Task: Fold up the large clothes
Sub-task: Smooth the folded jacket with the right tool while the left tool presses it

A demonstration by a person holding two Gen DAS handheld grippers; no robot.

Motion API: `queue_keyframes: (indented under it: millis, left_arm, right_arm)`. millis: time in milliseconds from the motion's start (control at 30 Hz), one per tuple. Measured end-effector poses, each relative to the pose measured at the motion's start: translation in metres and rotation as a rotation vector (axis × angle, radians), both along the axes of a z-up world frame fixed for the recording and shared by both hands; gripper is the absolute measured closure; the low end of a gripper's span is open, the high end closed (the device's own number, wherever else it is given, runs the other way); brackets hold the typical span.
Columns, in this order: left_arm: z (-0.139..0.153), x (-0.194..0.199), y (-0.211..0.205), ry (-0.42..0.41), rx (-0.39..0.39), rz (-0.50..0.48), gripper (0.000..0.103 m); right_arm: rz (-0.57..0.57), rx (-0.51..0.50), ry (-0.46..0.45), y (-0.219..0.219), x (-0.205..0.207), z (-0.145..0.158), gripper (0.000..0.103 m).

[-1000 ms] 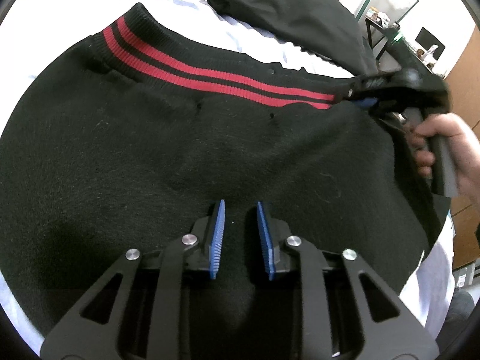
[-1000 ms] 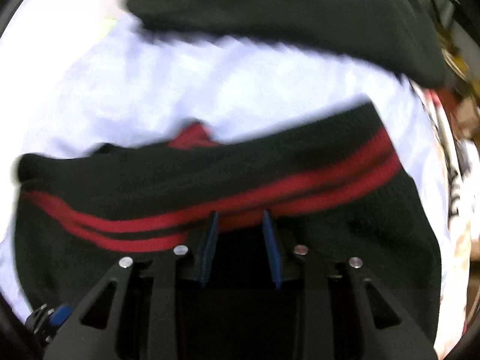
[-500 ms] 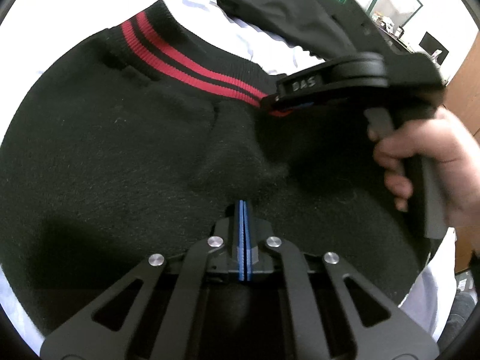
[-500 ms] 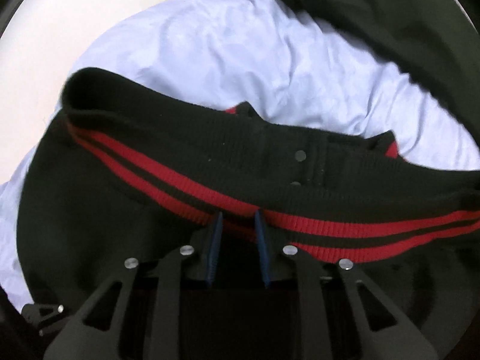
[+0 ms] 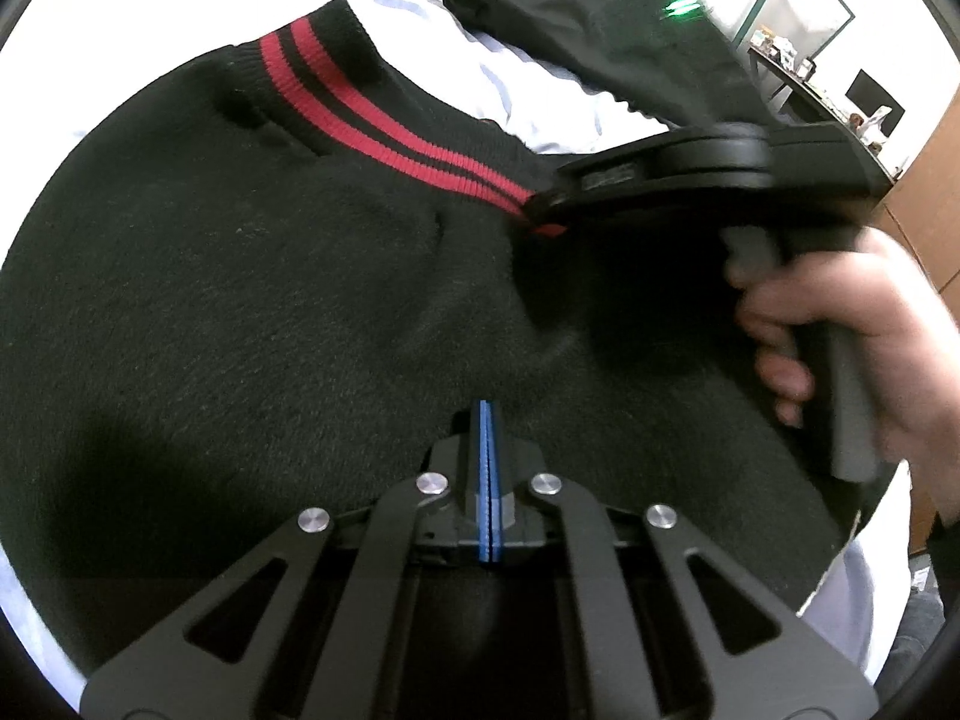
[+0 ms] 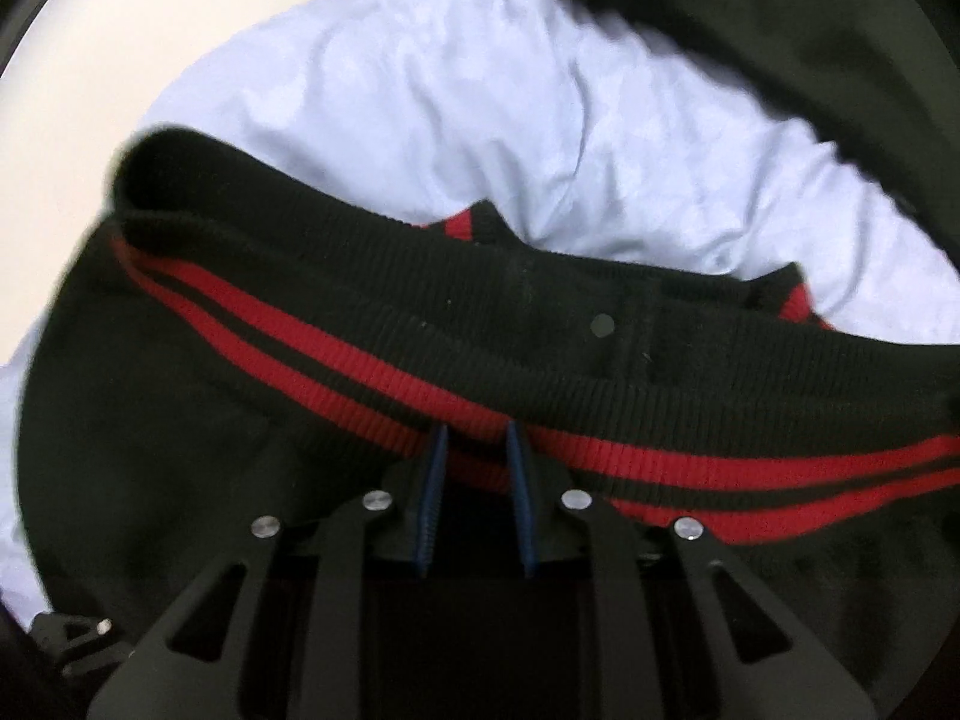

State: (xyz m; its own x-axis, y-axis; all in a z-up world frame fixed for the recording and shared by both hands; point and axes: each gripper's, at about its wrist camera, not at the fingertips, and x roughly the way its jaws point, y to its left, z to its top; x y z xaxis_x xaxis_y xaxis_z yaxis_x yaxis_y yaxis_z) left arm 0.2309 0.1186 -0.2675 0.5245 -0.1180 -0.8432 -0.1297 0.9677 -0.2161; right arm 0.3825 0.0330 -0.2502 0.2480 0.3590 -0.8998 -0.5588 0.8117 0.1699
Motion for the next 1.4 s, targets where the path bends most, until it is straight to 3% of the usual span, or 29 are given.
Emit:
queue_keyframes:
  millis: [133,267,533,633,800,1133,1400]
  left_arm:
    - [-0.001,-0.002,0.002,0.0,-0.008,0.002,0.099]
    - [-0.002,-0.003,0.003,-0.001,-0.017,0.004,0.099]
    - [-0.002,-0.006,0.004,-0.015,-0.01,0.004,0.1]
    - [-0.002,-0.007,0.003,-0.02,-0.007,0.001,0.1]
    - [-0.003,-0.008,-0.001,-0.024,0.015,-0.005,0.1]
    - [-0.002,-0.004,-0.008,-0.016,0.066,-0.015,0.1]
    - [-0.006,-0.003,-0.014,-0.016,0.128,-0.045,0.1]
  right_arm:
    - [0.016,0.023,-0.067,-0.038,-0.04,0.042,0.082]
    - [-0.055,0.026,-0.093,-0.095,-0.081,0.068,0.082]
    - [-0.228,0.03,-0.079,-0.168,-0.151,0.05,0.083]
    - [-0.237,0.018,-0.089,-0.176,-0.159,0.037,0.095]
    - [-0.239,0.021,-0.106,-0.176,-0.157,0.024,0.1]
    - [-0.256,0.091,0.011,-0.189,-0.135,-0.017,0.103]
    - [-0.239,0.075,0.013,-0.176,-0.121,-0.034,0.103]
